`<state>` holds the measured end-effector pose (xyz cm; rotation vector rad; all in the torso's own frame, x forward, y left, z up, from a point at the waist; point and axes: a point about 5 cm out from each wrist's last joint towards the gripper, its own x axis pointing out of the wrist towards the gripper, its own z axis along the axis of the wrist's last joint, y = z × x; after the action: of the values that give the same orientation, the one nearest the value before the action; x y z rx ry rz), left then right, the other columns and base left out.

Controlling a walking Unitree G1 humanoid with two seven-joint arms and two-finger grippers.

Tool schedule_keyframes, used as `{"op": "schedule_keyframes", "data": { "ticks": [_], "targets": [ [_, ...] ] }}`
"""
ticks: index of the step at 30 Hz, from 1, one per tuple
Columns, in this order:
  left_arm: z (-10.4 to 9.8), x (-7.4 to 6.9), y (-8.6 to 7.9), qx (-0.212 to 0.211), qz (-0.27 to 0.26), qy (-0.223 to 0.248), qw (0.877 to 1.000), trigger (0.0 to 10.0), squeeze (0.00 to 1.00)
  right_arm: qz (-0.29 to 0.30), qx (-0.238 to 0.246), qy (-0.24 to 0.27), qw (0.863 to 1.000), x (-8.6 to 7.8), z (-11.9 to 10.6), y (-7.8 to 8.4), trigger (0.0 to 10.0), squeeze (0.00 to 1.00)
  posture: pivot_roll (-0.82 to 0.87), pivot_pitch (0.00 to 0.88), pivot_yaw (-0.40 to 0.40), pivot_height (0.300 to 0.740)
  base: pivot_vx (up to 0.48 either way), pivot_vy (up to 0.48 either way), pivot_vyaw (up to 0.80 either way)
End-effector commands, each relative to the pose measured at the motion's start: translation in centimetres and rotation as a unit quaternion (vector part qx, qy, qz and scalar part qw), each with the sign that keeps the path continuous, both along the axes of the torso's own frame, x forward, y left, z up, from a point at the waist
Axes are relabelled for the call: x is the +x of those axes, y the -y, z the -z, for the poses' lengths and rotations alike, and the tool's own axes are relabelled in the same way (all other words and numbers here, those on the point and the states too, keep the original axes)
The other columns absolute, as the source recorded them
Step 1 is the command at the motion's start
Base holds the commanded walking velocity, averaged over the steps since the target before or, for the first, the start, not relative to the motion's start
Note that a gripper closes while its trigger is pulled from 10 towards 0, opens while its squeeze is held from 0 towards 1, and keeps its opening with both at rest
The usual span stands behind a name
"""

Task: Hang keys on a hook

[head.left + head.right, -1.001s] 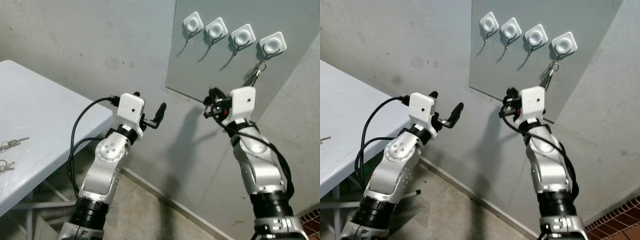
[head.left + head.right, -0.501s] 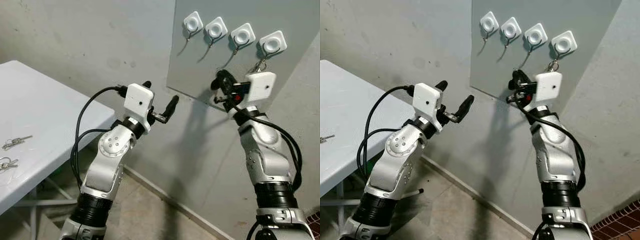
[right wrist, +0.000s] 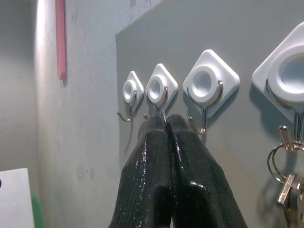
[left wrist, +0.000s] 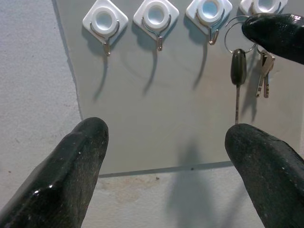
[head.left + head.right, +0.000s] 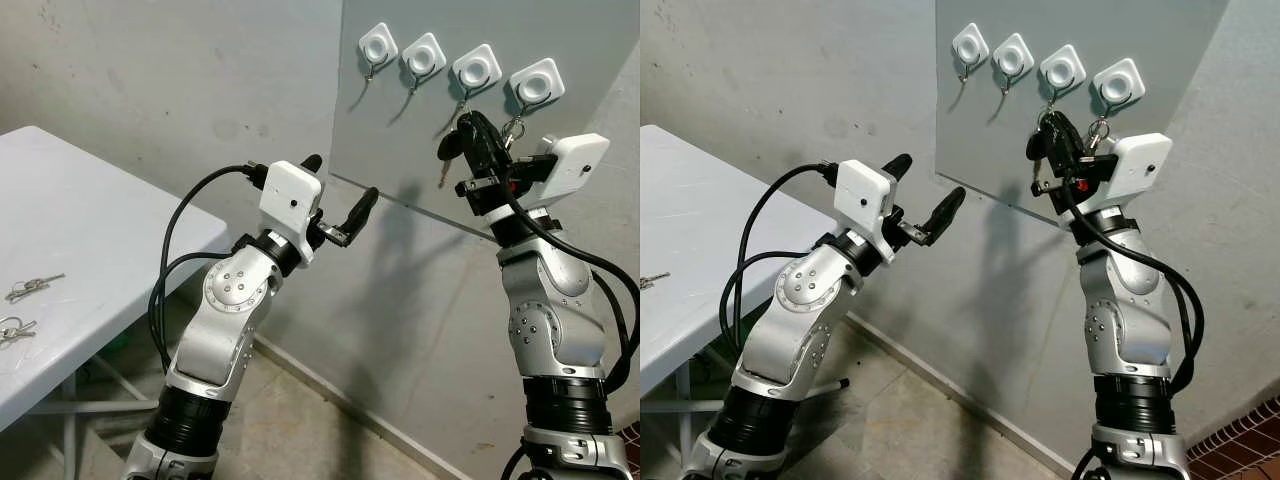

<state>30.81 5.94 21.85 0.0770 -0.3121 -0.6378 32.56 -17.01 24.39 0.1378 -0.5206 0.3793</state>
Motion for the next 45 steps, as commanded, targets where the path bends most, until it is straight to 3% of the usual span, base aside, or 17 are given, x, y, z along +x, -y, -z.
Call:
{"op": "schedule_keyframes", "data": {
  "ticks": [1,28,45],
  "targets": [
    [-0.6,-0.2,0.2,-0.001,0.006,0.009,1.0,10.0,0.0,-0.005,-0.002,0.015,1.0,-0.1,-1.0,0.0,10.0,0.0,0.04,0.0,-0.019,0.74,0.0,0.0,0.0],
    [-0.4,-0.9,0.1,-0.017,-0.01,-0.004,1.0,10.0,0.0,-0.036,0.005,-0.019,0.999,2.2,-1.9,-1.4,10.0,0.0,0.07,0.0,-0.057,0.74,0.0,0.0,0.0],
    [-0.1,-0.7,-0.3,-0.055,-0.02,-0.034,0.998,10.0,0.0,-0.029,-0.004,-0.034,0.999,2.0,-1.0,-0.9,10.0,0.0,0.06,0.0,-0.065,0.74,0.0,0.0,0.0]
  ]
}}
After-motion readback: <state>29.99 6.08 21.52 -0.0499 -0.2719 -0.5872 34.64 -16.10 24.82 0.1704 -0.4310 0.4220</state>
